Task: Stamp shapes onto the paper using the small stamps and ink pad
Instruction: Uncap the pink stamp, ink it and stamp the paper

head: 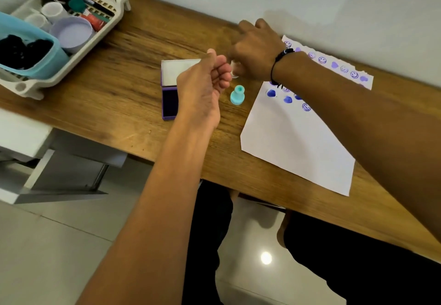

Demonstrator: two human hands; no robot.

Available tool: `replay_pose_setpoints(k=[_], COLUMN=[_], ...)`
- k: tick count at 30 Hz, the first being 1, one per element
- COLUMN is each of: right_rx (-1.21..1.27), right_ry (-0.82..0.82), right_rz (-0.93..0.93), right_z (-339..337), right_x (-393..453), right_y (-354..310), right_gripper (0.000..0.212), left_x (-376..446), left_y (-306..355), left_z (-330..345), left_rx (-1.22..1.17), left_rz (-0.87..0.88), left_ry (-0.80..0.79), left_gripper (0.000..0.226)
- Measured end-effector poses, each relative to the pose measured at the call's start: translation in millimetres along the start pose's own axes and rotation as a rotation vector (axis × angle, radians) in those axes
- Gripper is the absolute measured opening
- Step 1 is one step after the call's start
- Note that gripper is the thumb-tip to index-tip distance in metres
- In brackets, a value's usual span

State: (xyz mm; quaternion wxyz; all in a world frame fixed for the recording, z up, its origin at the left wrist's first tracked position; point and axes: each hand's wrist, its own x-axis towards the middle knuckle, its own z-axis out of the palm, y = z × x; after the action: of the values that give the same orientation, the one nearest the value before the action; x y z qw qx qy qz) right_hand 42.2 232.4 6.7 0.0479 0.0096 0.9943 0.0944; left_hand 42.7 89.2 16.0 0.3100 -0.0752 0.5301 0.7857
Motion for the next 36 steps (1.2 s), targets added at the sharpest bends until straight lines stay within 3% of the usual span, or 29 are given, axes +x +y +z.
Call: replay_pose_setpoints(k=[3,7,10,17,22,25,31,36], right_rx=[0.072,0.338,0.302,0.356,0.733,0.983,1.096,1.141], right_ry=[0.001,-0.088,-0.154,-0.099,0.130,0.175,0.182,0.205], right_rz=[0.004,0.191,0.232,0.288,0.405,0.397,0.447,0.438], right_z=[-2.1,-6.8,-3.0,9.7,-26.0,-47.7,-58.3,-57.4], right_x=[-3.6,-6.1,-8.1,-14.8,-39.5,-56.8,-68.5,-69.7], right_y=[3.2,25.2,24.6,14.0,16.8,9.7,-1.0,-7.5], right_gripper=[0.027,0.058,0.048,0.021,0.021,0.017,0.020,0.019], left_x=[-0.4,1.8,1.2,1.1,-0.1,-3.2,-9.0,-9.4], left_y=[-2.6,-1.0,-2.8,-1.7,-4.1,-6.9,-1.7,3.9], left_z=[2.5,3.7,6.6,8.5,13.4,17.8,20.0,15.7], left_rx=[0.017,-0.006,-0.007,0.017,0.168,0.291,0.124,0.118], left_rz=[0.001,0.004,0.002,-0.011,0.002,-0.008,-0.041,-0.041], left_ry=[-0.015,0.007,-0.007,0.008,0.005,-0.036,-0.170,-0.159], left_gripper=[0.021,0.021,0.019,0.009,0.006,0.011,0.011,0.018])
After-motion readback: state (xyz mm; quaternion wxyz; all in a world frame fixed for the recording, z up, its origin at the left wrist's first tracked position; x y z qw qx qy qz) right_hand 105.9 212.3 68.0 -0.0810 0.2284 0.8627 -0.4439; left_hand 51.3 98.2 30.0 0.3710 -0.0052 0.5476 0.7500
